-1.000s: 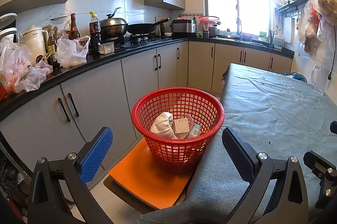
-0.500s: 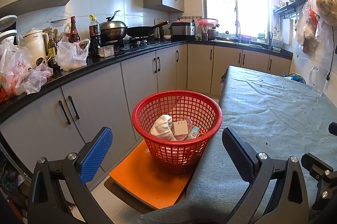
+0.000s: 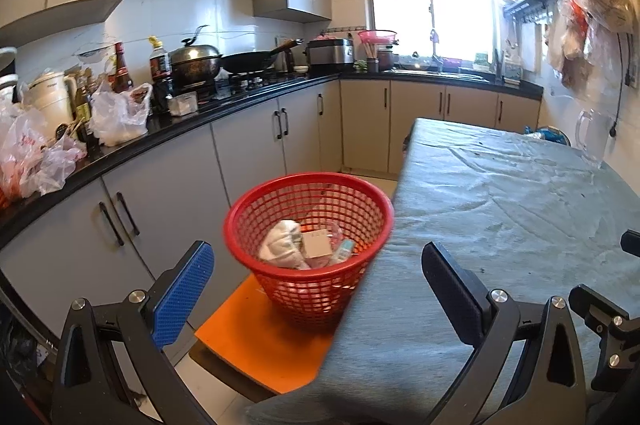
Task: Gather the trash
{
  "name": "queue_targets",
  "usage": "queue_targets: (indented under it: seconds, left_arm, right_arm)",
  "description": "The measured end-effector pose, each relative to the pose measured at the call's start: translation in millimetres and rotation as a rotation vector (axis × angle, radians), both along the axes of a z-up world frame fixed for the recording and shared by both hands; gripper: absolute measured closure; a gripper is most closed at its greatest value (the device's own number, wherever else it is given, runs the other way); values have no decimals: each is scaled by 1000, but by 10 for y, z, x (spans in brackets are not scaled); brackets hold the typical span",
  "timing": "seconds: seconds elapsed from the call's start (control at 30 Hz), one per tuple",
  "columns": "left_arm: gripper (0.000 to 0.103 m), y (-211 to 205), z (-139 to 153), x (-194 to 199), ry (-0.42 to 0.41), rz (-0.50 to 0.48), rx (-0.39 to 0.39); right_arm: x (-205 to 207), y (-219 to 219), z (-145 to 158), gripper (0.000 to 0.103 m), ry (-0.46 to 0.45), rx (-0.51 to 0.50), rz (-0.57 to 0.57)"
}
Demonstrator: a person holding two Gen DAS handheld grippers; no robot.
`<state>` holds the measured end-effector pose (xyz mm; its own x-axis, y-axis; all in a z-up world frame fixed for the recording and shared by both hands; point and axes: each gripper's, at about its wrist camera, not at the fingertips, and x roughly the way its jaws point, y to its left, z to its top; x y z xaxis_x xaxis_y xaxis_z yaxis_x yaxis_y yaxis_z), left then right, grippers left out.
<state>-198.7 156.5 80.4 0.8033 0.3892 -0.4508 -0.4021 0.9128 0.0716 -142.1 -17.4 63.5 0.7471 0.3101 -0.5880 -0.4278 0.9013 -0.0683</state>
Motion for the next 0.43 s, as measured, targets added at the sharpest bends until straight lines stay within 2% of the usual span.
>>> queue_targets:
  seconds: [0.2, 0.33, 0.43]
  left_arm:
    - [0, -422, -15, 340, 37, -128, 17]
    - [0, -806, -61, 731, 98, -271, -63]
    - [0, -1105, -159, 1084, 181, -383, -144]
  right_arm:
    - [170, -393, -52, 3, 27, 21, -100]
    - [418, -867, -132, 1, 68, 15, -250]
    - [656, -1213, -195, 1, 117, 7, -366]
